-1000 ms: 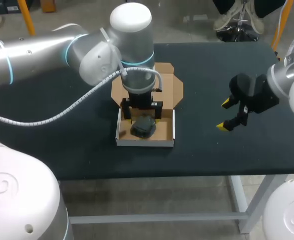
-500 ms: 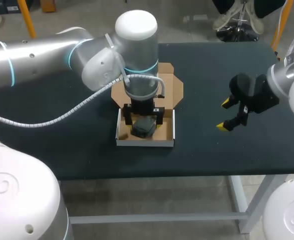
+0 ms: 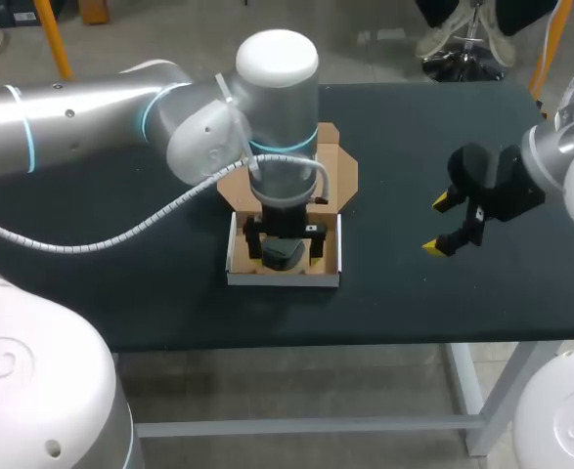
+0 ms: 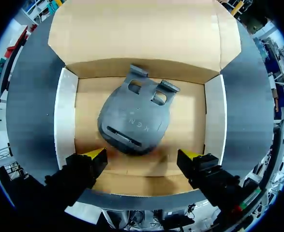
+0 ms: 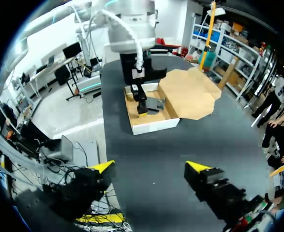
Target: Assemble the packaging by folding the flat box into shape, placing the metal phone stand inside, and closing the box properly
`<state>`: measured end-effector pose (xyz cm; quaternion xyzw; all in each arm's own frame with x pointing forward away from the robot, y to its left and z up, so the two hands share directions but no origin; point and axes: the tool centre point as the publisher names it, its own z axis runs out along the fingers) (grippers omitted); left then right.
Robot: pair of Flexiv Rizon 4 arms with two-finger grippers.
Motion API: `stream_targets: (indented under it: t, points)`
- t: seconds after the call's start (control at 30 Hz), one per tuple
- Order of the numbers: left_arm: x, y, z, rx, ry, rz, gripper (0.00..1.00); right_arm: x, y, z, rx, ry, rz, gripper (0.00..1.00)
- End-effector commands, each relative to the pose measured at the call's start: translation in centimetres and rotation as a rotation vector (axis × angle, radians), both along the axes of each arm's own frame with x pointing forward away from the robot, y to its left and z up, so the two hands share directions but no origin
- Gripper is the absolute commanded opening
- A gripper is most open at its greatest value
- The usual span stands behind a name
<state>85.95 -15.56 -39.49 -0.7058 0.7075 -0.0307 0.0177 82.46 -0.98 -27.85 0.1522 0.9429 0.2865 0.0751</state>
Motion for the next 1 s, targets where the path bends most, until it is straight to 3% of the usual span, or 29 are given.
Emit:
stream_targets:
  t: [0.03, 1.0]
  points:
    - [-0.4, -0.6, 0.0, 0.02, 0.004, 0.005, 1.0, 0.0, -0.2, 0.1, 0.007, 0.002, 0.005, 1.0]
    - [-5.7, -0.2, -0.6, 0.024, 0.036, 0.054, 1.0, 0.0, -0.2, 0.1, 0.007, 0.002, 0.005, 1.0]
